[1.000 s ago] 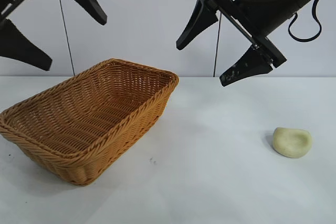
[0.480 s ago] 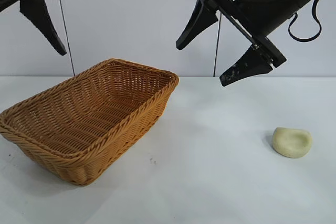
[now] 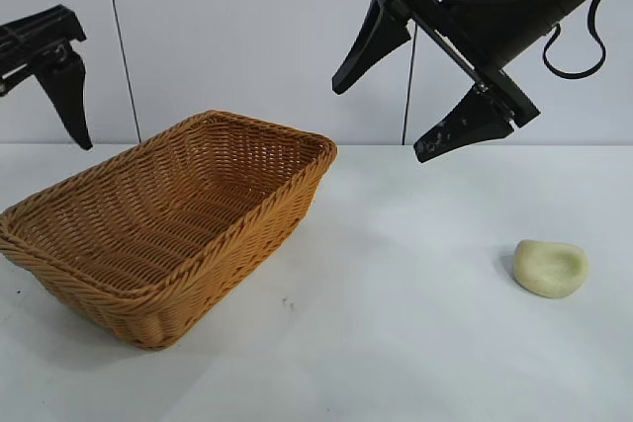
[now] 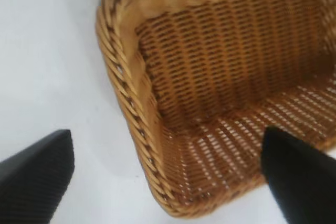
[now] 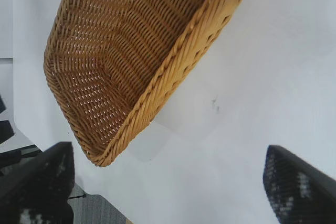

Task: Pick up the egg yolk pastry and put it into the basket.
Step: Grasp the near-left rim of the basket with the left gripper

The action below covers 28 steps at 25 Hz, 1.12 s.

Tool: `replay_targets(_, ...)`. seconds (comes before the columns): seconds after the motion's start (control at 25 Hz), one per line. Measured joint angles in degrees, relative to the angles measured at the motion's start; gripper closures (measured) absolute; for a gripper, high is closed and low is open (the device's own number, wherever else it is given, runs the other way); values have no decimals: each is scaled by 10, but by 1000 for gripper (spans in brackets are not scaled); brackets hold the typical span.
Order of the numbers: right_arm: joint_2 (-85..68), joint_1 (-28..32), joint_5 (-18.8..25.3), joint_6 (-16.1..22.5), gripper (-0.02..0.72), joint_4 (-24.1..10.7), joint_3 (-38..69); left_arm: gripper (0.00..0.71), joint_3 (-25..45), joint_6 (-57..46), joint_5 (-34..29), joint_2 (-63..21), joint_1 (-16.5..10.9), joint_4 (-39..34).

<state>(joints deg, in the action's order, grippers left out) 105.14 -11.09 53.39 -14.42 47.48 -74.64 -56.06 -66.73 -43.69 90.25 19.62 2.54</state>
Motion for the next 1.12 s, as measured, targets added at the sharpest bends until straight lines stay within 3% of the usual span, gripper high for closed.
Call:
replay_targets(0.32, 0, 0, -4, 0, 8, 0, 0, 18, 0, -8, 34, 28, 0, 26)
replay_targets(0.64, 0, 0, -4, 0, 8, 0, 0, 18, 0, -9, 97, 129, 0, 40)
replay_targets(0.8, 0, 0, -4, 0, 8, 0, 0, 18, 0, -10, 100, 170, 0, 65)
replay_targets(1.12, 0, 0, -3, 0, 8, 0, 0, 18, 0, -10, 104, 174, 0, 87)
